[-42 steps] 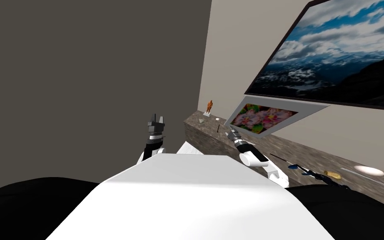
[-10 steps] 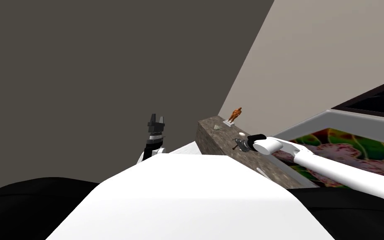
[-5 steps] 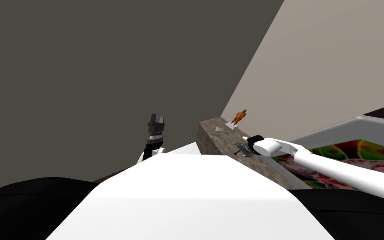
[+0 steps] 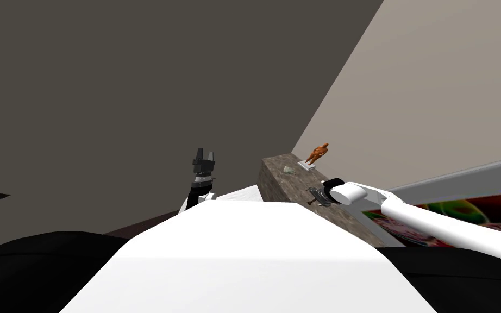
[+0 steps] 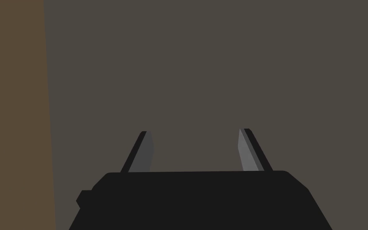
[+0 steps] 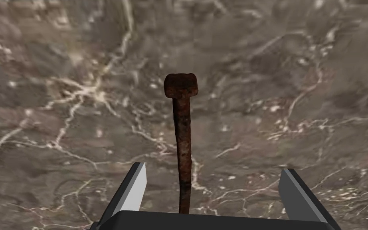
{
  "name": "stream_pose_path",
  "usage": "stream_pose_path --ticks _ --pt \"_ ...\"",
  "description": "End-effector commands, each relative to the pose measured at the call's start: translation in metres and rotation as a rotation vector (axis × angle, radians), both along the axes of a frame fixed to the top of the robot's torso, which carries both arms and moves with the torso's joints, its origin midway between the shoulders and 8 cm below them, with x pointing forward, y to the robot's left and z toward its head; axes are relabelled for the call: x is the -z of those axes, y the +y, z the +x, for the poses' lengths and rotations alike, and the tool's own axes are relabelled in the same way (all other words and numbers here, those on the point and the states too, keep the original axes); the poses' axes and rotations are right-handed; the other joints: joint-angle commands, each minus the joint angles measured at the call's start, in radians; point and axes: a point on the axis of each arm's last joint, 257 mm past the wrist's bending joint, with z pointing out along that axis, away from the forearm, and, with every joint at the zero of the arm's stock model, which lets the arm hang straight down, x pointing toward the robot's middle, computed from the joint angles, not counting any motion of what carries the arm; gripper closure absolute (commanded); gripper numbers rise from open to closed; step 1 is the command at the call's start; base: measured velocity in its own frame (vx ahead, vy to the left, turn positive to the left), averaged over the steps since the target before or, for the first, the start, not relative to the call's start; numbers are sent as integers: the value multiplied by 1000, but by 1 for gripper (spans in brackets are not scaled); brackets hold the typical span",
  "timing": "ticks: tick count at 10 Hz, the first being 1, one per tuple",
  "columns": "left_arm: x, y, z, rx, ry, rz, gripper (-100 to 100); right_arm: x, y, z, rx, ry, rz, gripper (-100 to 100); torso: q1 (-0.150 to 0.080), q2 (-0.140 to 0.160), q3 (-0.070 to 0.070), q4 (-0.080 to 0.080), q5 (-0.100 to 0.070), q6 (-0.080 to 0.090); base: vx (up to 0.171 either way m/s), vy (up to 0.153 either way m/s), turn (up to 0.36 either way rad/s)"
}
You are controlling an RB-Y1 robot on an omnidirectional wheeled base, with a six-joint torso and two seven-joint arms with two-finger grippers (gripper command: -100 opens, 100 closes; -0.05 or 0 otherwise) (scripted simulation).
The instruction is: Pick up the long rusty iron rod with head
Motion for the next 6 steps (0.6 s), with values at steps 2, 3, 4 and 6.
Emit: stream_pose_path --ticks 2,3,4,6 --pt "0 0 0 0 0 0 0 5 -3 -2 14 -2 -1 -100 0 1 0 0 0 0 -51 -3 71" --pt "0 0 0 0 0 0 0 5 -3 -2 16 -2 -1 100 0 -1 0 0 0 0 -5 -1 -5" --pt "0 0 0 0 0 0 0 5 -3 -2 16 -2 -1 100 1 -3 -1 0 0 0 -6 -2 -13" --pt "0 0 0 0 0 0 0 5 -3 -2 15 -1 -1 100 1 -4 -2 -1 0 0 0 0 6"
